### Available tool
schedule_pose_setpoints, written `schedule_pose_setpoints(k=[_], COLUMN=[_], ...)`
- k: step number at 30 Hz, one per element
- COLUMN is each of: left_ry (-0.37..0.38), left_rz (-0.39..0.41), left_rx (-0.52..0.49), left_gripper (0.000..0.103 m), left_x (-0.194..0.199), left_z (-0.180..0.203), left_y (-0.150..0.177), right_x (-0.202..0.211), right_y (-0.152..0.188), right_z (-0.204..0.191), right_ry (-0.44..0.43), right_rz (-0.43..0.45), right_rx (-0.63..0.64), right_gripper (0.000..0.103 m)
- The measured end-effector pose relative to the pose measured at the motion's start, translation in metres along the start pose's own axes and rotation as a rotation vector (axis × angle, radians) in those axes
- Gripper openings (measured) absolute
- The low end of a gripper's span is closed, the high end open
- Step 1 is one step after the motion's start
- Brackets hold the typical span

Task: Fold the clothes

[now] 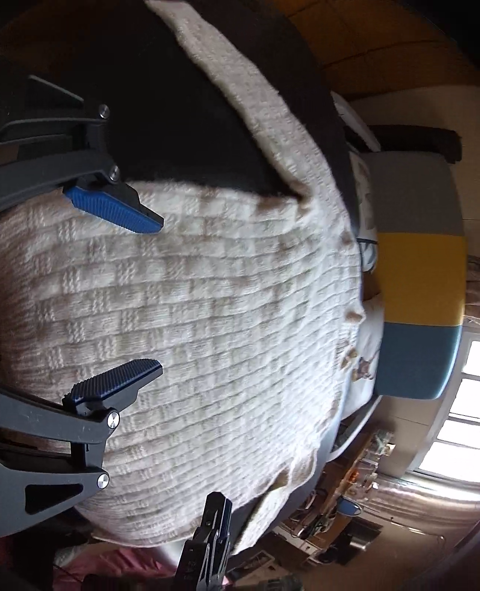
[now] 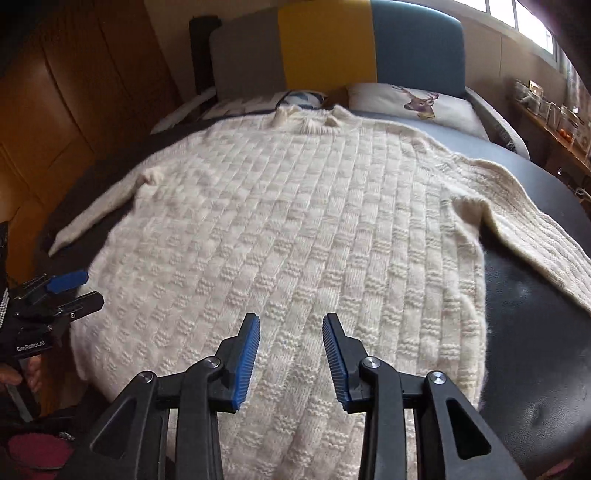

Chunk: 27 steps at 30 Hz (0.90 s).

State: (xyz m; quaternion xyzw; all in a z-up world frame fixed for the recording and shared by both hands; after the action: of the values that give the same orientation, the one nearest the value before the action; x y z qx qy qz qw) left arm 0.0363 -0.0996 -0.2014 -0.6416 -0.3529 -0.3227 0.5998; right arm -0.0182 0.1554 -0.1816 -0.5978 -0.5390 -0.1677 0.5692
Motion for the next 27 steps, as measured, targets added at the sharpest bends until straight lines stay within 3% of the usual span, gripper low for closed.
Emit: schedule_pose_setpoints(k=[1, 4, 8, 10, 15, 21, 23, 27], left_ry=[-0.007, -0.013, 0.107, 0.128, 0.113, 0.112, 0.119, 0.126], left_rz=[-0.035, -0.038, -0.040, -0.009, -0.014, -0.073, -0.047, 0.036], left_rx=[0.003, 0.039, 0.157, 0.201, 0.337, 0.556, 0.542, 0.406], left_gripper=[0.072, 0.085, 0.083, 0.083, 0.083, 0.074, 0.073, 0.073], left_x=[-0.008, -0.013, -0.007, 0.000, -0.016, -0.043, -0.041, -0.034], left_z=[0.000, -0.009, -0.024, -0.033, -0.079, -0.131, -0.131, -0.110], left_y=[0.008, 0.014, 0.003, -0.008, -0.042, -0.063, -0.075, -0.115], right_x=[-0.004, -0.005, 0.003, 0.007, 0.007, -0.023, -0.035, -0.047], right_y=[0.005, 0.017, 0.022, 0.021, -0.011, -0.061, -0.073, -0.102], right_z=[0.006, 0.028, 0.050, 0.054, 0.034, -0.011, -0.024, -0.018], right_ry=[0.015, 0.036, 0.005, -0.012, -0.084, -0.169, -0.149, -0.133], right_rz=[-0.009, 0.004, 0.031, 0.033, 0.069, 0.055, 0.048, 0.067], right_rx=[-0.009, -0.046, -0.116, -0.145, -0.110, 0.012, 0.063, 0.051], right_gripper=[0.036, 0.036, 0.034, 0.036, 0.036, 0.036, 0.036, 0.036])
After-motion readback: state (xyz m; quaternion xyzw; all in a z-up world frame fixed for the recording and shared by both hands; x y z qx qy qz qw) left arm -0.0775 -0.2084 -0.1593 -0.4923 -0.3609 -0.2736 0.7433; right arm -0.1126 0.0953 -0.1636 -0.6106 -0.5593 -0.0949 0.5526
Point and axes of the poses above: each gripper's, at about its wrist camera, not at the fingertips, and x roughly against the way its jaws point, z to its right, y to its underside, the point moved 4 cm from there along -x, roughly the way its jaws point, and after that the axes turned 12 degrees about -y, right-handed, at the moved point
